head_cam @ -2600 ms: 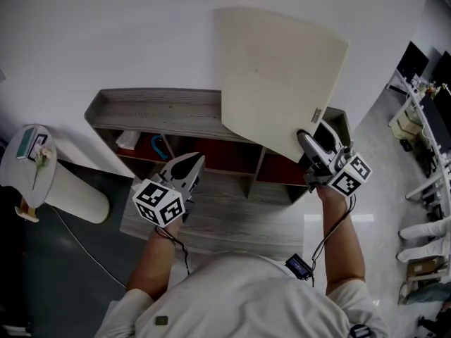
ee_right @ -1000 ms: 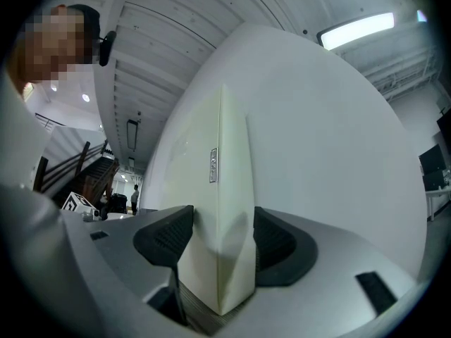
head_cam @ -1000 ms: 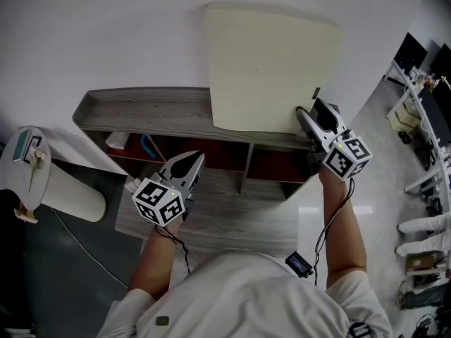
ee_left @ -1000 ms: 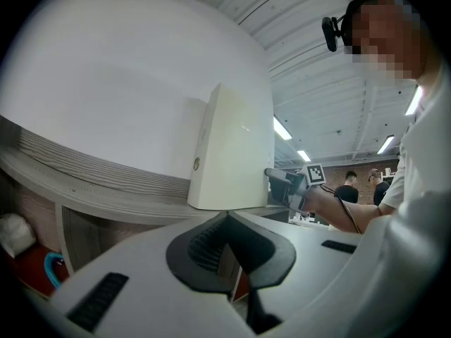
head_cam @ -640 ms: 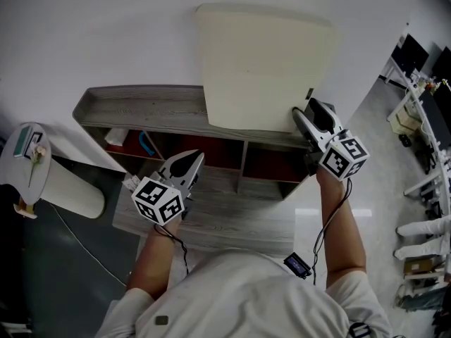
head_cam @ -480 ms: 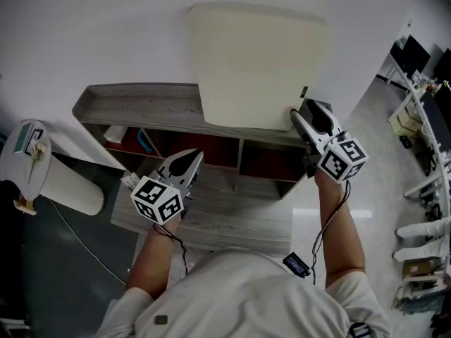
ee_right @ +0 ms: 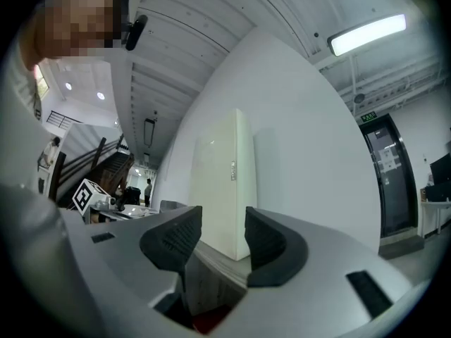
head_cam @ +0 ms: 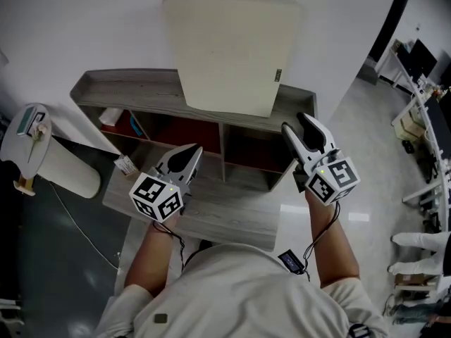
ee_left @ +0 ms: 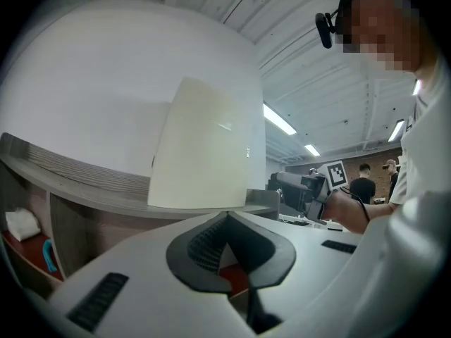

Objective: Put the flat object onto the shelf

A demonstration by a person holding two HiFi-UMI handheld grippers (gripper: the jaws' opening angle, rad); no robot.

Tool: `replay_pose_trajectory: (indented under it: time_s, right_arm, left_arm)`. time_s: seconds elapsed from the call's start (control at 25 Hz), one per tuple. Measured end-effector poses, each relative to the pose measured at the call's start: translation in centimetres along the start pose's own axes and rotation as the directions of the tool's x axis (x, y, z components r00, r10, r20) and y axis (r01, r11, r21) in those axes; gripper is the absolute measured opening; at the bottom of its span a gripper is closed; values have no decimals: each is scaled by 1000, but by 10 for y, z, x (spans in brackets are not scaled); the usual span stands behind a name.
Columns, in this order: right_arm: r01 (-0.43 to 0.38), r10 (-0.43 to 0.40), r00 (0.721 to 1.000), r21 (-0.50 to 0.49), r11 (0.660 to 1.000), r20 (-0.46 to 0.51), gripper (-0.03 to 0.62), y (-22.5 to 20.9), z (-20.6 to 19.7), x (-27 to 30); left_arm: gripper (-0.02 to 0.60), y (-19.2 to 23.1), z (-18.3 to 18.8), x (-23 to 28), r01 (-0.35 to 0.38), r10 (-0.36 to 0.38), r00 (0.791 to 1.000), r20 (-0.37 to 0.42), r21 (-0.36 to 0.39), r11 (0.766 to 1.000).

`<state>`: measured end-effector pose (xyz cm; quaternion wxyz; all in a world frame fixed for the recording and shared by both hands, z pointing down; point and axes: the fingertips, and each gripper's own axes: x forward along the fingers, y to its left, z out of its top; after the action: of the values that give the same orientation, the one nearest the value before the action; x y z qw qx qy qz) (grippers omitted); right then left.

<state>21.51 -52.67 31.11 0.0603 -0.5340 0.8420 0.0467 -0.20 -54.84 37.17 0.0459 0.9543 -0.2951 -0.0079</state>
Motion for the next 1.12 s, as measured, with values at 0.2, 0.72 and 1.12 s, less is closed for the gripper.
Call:
replay_pose_trajectory:
  time_s: [0.2, 0.72, 1.12]
  right_arm:
    - [-72, 68, 995, -62, 995, -68, 122, 17, -31, -43]
    - [-259, 254, 963, -46, 965, -92, 20, 86, -67, -122]
    - [-201, 195, 974, -46, 979, -112, 20, 151, -66, -157]
  left_arm:
    - [15, -45, -15, 1, 1, -1, 1000, -3, -24, 1000]
    - [15, -121, -45, -54, -89, 90, 995, -42, 30, 996]
    - [15, -142, -43, -106, 0, 2, 999, -46, 45, 999]
